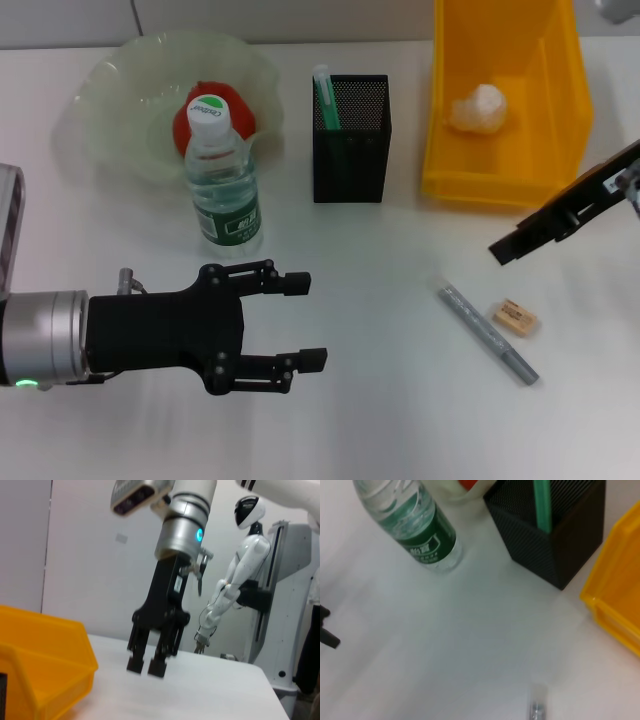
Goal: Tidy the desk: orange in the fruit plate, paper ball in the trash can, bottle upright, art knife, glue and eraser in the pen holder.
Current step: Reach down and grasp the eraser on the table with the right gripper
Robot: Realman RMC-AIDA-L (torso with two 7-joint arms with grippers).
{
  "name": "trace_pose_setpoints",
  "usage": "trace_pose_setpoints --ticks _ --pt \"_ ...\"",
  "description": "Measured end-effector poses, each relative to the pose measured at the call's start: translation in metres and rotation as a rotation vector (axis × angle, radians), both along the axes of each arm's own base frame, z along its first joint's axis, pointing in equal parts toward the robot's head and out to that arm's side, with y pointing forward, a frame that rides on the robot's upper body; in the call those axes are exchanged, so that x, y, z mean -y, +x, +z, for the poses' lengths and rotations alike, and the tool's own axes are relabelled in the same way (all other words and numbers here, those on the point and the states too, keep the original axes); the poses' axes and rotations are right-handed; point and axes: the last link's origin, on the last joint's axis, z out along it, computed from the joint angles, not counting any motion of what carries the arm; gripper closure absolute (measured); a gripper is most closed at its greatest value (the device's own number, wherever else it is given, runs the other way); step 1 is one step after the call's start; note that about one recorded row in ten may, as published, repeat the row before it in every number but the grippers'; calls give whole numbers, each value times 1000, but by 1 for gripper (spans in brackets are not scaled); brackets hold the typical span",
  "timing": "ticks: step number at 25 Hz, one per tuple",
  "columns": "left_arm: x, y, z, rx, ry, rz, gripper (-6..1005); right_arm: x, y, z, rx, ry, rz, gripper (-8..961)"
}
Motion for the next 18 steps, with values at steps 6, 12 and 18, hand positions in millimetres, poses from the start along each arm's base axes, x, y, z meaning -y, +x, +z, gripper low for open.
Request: trace_pose_setpoints --ticks 6,12,18 --pt "1 5 0 41 -21 2 196 0 8 -20 96 -41 3 398" --pt "2 4 0 40 -21 -3 194 0 11 -31 145 -50 22 398" --pt "3 3 -1 39 -4 -17 193 3 13 -33 188 -65 11 399"
